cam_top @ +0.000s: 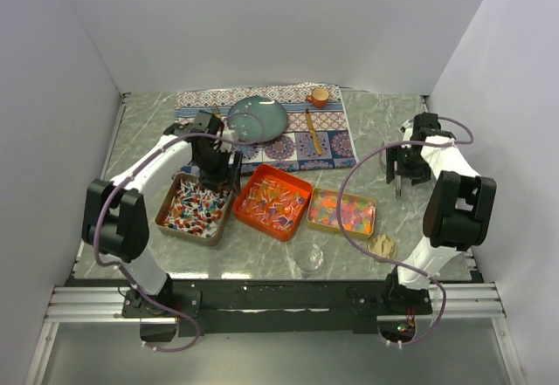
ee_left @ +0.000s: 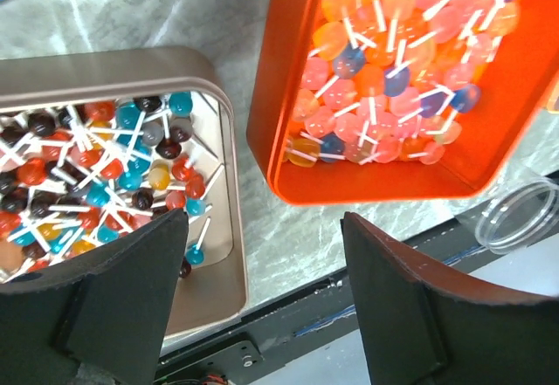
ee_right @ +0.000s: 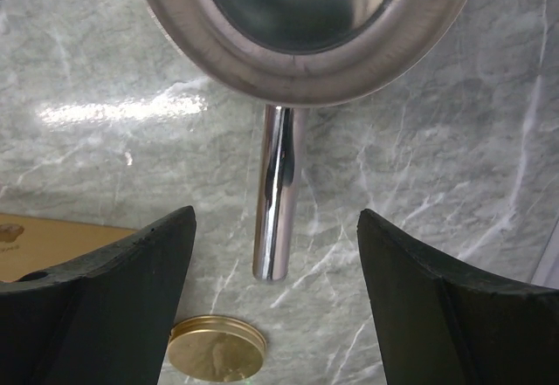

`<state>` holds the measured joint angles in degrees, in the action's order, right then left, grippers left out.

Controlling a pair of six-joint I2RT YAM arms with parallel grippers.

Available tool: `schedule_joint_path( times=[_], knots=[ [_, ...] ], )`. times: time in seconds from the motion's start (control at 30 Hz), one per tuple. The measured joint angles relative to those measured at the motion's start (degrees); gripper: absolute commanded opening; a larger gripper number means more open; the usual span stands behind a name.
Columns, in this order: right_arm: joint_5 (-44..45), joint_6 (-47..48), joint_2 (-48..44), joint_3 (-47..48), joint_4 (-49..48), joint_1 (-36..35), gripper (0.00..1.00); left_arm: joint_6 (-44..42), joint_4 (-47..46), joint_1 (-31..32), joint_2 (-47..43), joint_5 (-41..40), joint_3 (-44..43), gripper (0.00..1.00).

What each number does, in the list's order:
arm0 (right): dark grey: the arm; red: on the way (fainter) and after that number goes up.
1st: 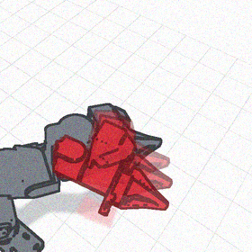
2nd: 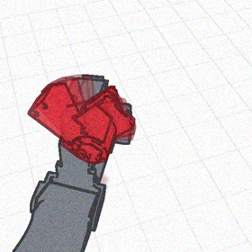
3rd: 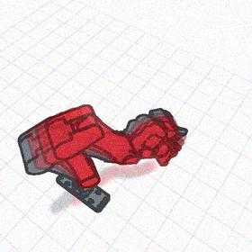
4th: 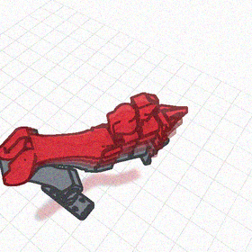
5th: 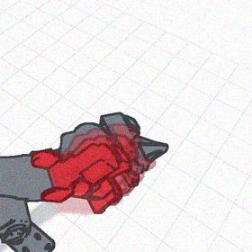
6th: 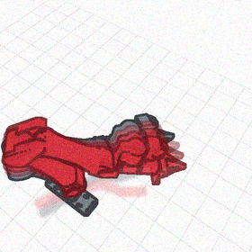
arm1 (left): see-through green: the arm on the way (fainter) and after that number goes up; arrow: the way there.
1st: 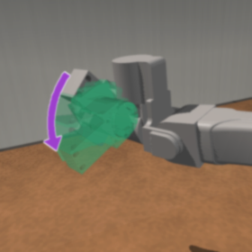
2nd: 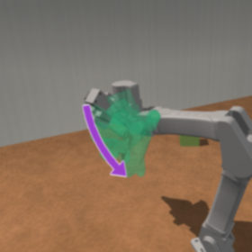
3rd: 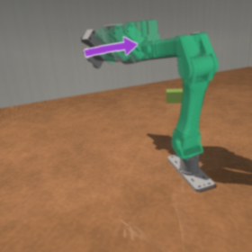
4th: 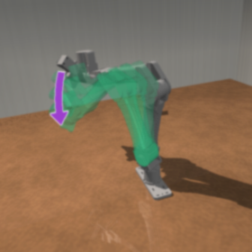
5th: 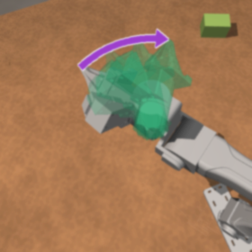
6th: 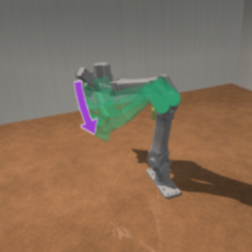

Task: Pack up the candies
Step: Pick up the spatula from the center of the board.

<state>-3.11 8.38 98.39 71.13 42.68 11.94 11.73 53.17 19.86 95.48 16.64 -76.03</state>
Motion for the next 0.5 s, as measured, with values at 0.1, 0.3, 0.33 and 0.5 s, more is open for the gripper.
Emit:
schedule_joint_path(
  times=[0.1,0.3,0.33,0.5],
  knots=[
    [0.92,-0.46,1.25,0.0,-0.48,-0.02,0.75,0.13,0.07,-0.76,-2.62,-0.02,-0.22,0.76],
    [1.97,-1.49,5.55,1.36,-0.96,-0.22,0.62,1.77,-2.23,-2.12,-5.62,-1.18,-1.51,0.76],
    [2.05,-1.53,6.47,2.16,-0.98,-0.33,0.6,2.12,-3.21,-2.12,-6.43,-1.51,-1.09,0.76],
    [3.02,-1.73,9.92,5.77,-1.79,-0.85,0.27,2.6,-7.56,-2.16,-11.04,-2.8,0.72,0.75]
  ],
)
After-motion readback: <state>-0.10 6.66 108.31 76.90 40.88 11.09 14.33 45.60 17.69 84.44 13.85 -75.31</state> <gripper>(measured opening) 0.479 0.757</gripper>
